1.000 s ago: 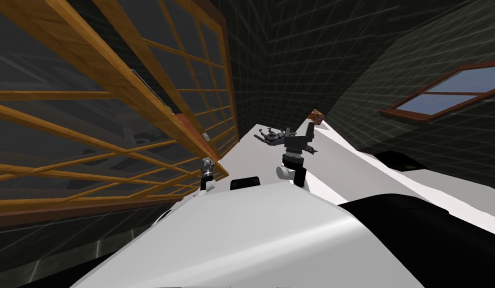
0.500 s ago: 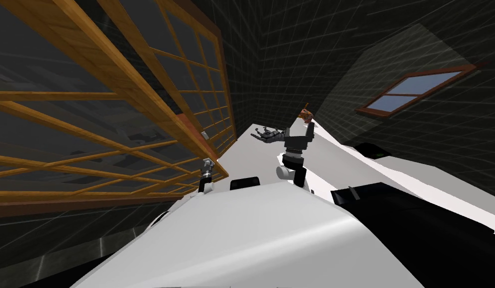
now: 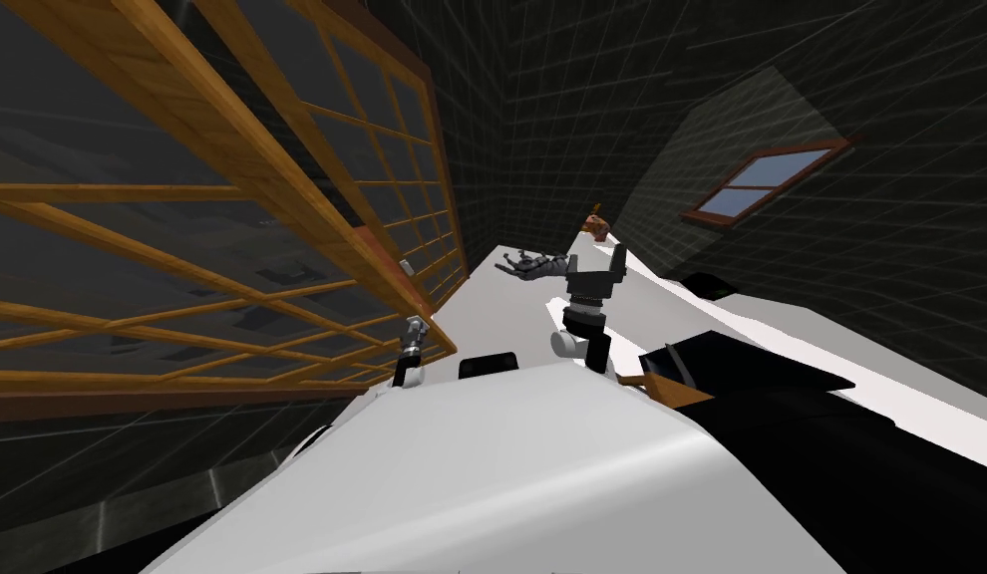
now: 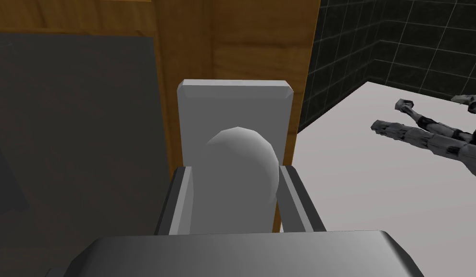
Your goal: Pull the door open
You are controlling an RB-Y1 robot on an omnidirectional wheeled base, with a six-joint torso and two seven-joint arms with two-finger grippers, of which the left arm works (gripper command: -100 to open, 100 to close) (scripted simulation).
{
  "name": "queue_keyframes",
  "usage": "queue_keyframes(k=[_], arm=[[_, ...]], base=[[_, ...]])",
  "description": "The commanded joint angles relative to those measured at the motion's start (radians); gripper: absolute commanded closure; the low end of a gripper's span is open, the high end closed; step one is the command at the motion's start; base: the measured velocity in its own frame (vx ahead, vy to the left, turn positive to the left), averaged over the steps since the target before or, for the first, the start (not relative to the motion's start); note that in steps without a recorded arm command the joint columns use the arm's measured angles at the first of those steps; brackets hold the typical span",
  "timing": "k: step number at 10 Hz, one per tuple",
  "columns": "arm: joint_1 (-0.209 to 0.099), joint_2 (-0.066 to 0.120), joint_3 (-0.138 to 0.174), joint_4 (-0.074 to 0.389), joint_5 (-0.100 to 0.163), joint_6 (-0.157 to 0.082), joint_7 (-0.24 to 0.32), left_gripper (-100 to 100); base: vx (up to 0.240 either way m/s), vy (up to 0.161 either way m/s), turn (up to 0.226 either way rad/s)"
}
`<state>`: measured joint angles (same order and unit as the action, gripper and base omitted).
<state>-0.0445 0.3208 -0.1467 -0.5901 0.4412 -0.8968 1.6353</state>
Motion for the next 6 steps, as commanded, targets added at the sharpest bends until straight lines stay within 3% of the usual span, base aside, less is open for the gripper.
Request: queue_keyframes(k=[1,2,5,6], arm=[[0.021,0.026,-0.030,-0.012,-0.018,-0.023,0.035,100],[0.027,0.033,-0.039,-0.015,-0.023,-0.030,0.046,100],[0.067,0.083,-0.097,-0.038,-0.058,-0.075,0.114,100],[0.067,0.083,-0.097,-0.038,-0.058,-0.075,0.114,100]], base=[[-0.153,0.021,-0.048],[-0.205,0.009,-0.040],[-0.197,0.009,-0.023],[-0.132,0.005,0.001]])
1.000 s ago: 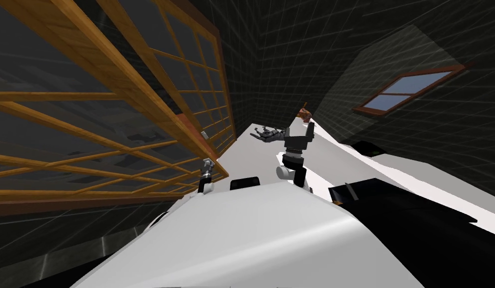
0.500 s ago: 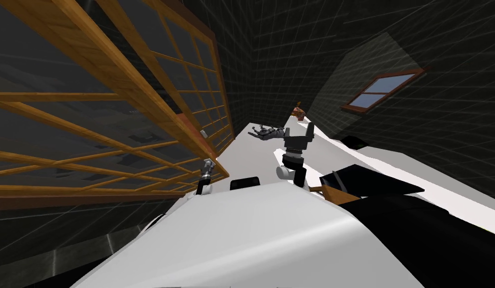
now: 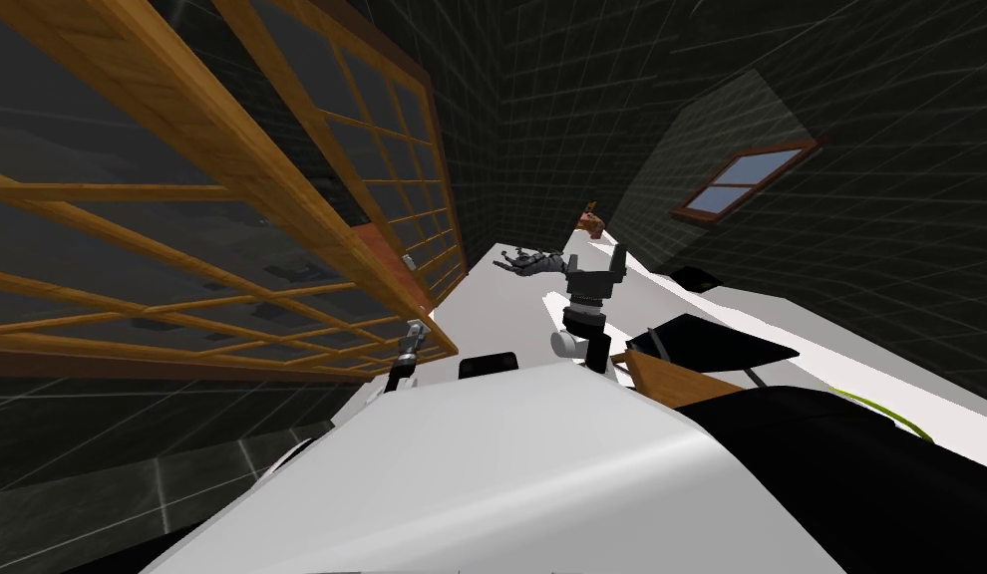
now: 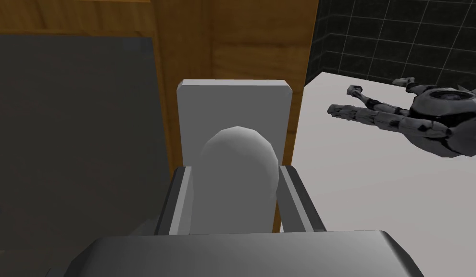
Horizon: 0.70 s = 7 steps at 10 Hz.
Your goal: Pull the door open
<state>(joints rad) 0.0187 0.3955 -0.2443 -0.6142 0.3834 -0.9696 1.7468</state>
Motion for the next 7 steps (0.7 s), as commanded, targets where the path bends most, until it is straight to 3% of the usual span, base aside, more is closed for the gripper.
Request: queue_keyframes(k=[1,2,3,4,7], arm=[[0.020,0.028,-0.023,-0.023,-0.014,-0.021,0.030,100],[0.029,0.039,-0.035,-0.028,-0.022,-0.031,0.045,100],[0.016,0.029,-0.029,-0.004,-0.017,-0.023,0.036,100],[0.042,0.042,-0.048,-0.006,-0.032,-0.057,0.052,100],[0.089,0.070,-0.083,-0.016,-0.061,-0.127,0.075,100]], base=[[-0.141,-0.004,-0.009],[-0.173,0.002,-0.019],[-0.077,0.004,0.001],[-0.013,0.004,0.075],[0.008,0.004,0.085]])
